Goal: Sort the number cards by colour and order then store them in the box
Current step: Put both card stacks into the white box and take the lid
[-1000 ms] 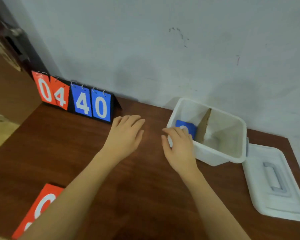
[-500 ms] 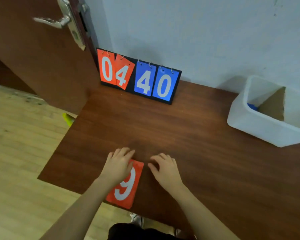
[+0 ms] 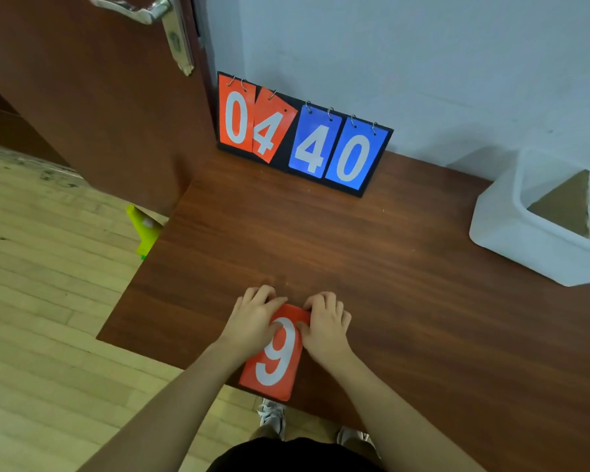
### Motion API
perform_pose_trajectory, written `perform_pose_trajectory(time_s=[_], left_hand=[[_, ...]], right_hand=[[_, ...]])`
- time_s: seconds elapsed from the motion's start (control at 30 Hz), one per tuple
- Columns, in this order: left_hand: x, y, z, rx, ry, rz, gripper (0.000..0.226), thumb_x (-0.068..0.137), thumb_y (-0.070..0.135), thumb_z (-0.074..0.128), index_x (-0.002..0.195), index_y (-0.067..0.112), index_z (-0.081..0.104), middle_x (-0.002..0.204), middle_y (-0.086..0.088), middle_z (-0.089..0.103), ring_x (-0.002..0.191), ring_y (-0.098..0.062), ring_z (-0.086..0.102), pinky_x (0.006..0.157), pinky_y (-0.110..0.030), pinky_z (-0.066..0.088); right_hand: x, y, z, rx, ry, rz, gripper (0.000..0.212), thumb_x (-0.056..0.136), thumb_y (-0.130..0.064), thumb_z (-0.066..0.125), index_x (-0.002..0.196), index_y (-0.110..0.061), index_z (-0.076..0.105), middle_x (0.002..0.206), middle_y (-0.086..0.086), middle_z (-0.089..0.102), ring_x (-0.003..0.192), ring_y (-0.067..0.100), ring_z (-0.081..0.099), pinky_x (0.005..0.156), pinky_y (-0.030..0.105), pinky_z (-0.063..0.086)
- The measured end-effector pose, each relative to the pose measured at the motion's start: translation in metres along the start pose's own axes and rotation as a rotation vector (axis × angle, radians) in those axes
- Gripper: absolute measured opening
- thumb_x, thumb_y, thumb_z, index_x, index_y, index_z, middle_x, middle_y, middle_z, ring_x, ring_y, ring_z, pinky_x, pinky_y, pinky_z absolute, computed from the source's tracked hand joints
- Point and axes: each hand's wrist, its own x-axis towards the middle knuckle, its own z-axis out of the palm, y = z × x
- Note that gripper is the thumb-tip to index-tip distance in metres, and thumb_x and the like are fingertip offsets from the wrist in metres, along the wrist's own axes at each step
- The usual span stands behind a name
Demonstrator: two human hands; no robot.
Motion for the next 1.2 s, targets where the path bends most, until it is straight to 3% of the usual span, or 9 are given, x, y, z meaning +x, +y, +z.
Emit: perform_pose_trajectory(time_s=[0.17,0.3,0.4,0.57,0.7,0.83,0.97,1.13,1.2], left_hand=[[0.002,0.0,-0.001,-0.064,0.018,-0.007,0.042,0.089,0.027,0.053,0.13,0.024,0.043,0.131,0.0,0.034,0.125,-0.019,0.03,0.105,-0.035,0.024],[-0.001,-0.002,0.002,-0.124,0.018,0.022,0.048,0.091,0.024,0.052,0.136,0.021,0.037,0.134,-0.001,0.03,0.126,-0.018,0.032,0.105,-0.032,0.026],[0.004,-0.001,-0.002,-0.103,-0.055,0.012,0.055,0.092,0.024,0.051,0.142,0.021,0.029,0.137,-0.001,0.03,0.128,-0.019,0.03,0.107,-0.034,0.026],[0.01,-0.001,-0.007,-0.072,-0.066,0.054,0.039,0.09,0.024,0.051,0.128,0.03,0.043,0.129,0.001,0.034,0.122,-0.018,0.029,0.104,-0.034,0.026],[0.005,-0.005,-0.002,-0.09,0.025,0.125,0.035,0.091,0.022,0.05,0.125,0.029,0.045,0.13,0.003,0.038,0.126,-0.016,0.031,0.104,-0.033,0.021],[-0.003,-0.004,0.002,-0.233,0.081,0.113,0.04,0.092,0.023,0.051,0.132,0.028,0.046,0.123,0.005,0.042,0.111,-0.011,0.041,0.097,-0.024,0.03],[0.006,0.013,-0.007,-0.257,0.125,0.149,0.046,0.091,0.023,0.055,0.135,0.029,0.044,0.124,0.002,0.037,0.105,-0.006,0.034,0.096,-0.025,0.036],[0.037,0.068,-0.035,-0.207,0.225,0.31,0.047,0.091,0.018,0.055,0.136,0.022,0.045,0.12,-0.002,0.04,0.104,-0.006,0.038,0.097,-0.031,0.042],[0.053,0.101,-0.048,-0.218,0.258,0.397,0.045,0.09,0.013,0.055,0.134,0.018,0.048,0.116,-0.004,0.043,0.103,-0.01,0.043,0.092,-0.035,0.045]], right_hand=[[-0.005,0.0,0.002,0.106,0.03,0.004,0.014,0.089,-0.021,0.051,0.099,-0.025,0.042,0.109,-0.006,0.047,0.109,0.016,0.042,0.099,0.033,0.021],[-0.004,0.004,0.006,0.117,0.023,0.022,0.027,0.092,-0.026,0.049,0.119,-0.022,0.047,0.121,-0.004,0.047,0.117,0.017,0.039,0.104,0.035,0.019],[0.0,0.006,0.006,0.041,-0.013,0.017,0.03,0.093,-0.03,0.048,0.123,-0.022,0.049,0.125,0.0,0.041,0.119,0.021,0.034,0.103,0.036,0.021],[-0.001,0.006,0.005,0.05,-0.01,-0.036,0.026,0.094,-0.026,0.046,0.119,-0.022,0.048,0.128,0.0,0.039,0.12,0.019,0.033,0.103,0.035,0.019],[-0.007,0.007,0.006,0.143,0.023,-0.08,0.016,0.094,-0.021,0.046,0.109,-0.025,0.05,0.112,-0.009,0.047,0.11,0.012,0.041,0.094,0.026,0.017],[-0.014,0.009,0.002,0.367,0.069,-0.071,0.025,0.093,-0.016,0.052,0.105,-0.036,0.044,0.104,-0.017,0.051,0.099,-0.002,0.048,0.097,0.025,0.023],[-0.018,0.016,-0.009,0.473,0.224,-0.08,0.027,0.091,-0.013,0.054,0.105,-0.036,0.054,0.102,-0.022,0.051,0.099,-0.002,0.053,0.095,0.032,0.044],[-0.018,0.038,-0.072,0.551,0.376,-0.096,0.024,0.088,-0.006,0.059,0.102,-0.025,0.064,0.1,-0.01,0.057,0.096,-0.011,0.054,0.076,0.004,0.046],[-0.018,0.056,-0.108,0.555,0.447,-0.112,0.022,0.086,-0.003,0.062,0.103,-0.017,0.067,0.099,-0.006,0.06,0.096,-0.008,0.056,0.075,0.003,0.045]])
